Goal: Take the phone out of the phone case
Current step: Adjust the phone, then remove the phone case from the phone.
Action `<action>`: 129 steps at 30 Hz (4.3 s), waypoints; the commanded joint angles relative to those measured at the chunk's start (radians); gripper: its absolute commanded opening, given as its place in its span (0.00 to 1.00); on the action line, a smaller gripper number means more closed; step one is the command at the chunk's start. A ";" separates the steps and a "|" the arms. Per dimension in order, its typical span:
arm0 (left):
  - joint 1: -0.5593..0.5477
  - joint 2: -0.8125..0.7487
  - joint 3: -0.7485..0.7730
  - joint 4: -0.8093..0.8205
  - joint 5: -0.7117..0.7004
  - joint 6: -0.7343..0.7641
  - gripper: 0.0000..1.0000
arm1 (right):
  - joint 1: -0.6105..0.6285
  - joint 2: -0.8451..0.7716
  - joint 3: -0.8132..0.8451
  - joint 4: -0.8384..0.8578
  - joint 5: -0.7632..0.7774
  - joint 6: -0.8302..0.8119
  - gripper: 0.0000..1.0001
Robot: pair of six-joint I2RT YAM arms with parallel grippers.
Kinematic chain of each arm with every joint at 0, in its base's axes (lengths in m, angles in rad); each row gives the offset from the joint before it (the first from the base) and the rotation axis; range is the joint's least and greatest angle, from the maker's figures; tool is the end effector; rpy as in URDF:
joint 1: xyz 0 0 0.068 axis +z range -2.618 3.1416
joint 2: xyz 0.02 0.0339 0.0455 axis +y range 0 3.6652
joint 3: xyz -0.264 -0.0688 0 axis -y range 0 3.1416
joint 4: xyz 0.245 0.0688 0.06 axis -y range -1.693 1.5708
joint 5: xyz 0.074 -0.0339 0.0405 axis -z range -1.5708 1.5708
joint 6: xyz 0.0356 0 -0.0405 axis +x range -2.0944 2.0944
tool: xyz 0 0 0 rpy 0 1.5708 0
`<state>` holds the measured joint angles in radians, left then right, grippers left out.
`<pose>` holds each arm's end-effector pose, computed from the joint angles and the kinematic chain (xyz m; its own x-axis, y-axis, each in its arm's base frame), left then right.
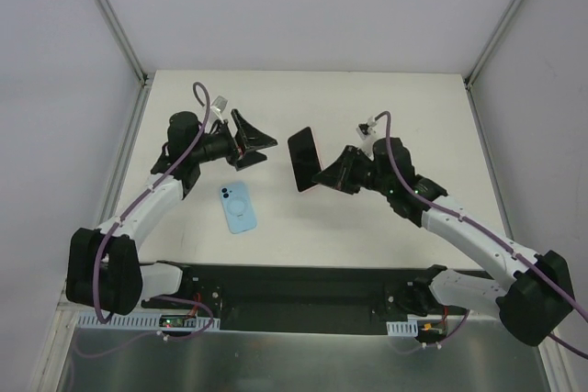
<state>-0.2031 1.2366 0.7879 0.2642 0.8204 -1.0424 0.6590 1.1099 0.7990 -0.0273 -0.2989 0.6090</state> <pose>0.2658 -0.0813 0.2926 -0.8176 -0.4329 -0.3797 0.2692 0.2956 -0.9166 0.1961 0.1651 0.2963 -0.6755 0.1683 -0.7179 -0.5101 0.5964 0.6198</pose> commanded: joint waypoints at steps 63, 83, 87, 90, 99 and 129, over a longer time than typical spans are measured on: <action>-0.035 0.173 -0.039 0.954 0.197 -0.513 0.00 | 0.059 -0.064 0.202 -0.242 0.130 -0.056 0.39; -0.036 0.017 0.014 0.497 0.174 -0.217 0.00 | 0.284 0.039 0.420 -0.444 0.468 -0.198 0.47; -0.036 -0.003 0.025 0.428 0.160 -0.168 0.00 | 0.309 0.071 0.482 -0.451 0.480 -0.225 0.48; -0.036 -0.014 0.033 0.396 0.157 -0.151 0.00 | 0.327 0.103 0.505 -0.457 0.484 -0.230 0.48; -0.036 -0.035 0.048 0.360 0.149 -0.130 0.00 | 0.356 0.231 0.574 -0.602 0.605 -0.238 0.47; -0.036 -0.109 0.025 0.598 0.131 -0.387 0.00 | 0.309 0.311 0.434 -0.510 0.614 -0.198 0.43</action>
<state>-0.2302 1.1702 0.7654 0.7288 0.9237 -1.3643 0.9722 1.4754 1.2591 -0.6418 0.3893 0.4000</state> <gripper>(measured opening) 0.123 0.433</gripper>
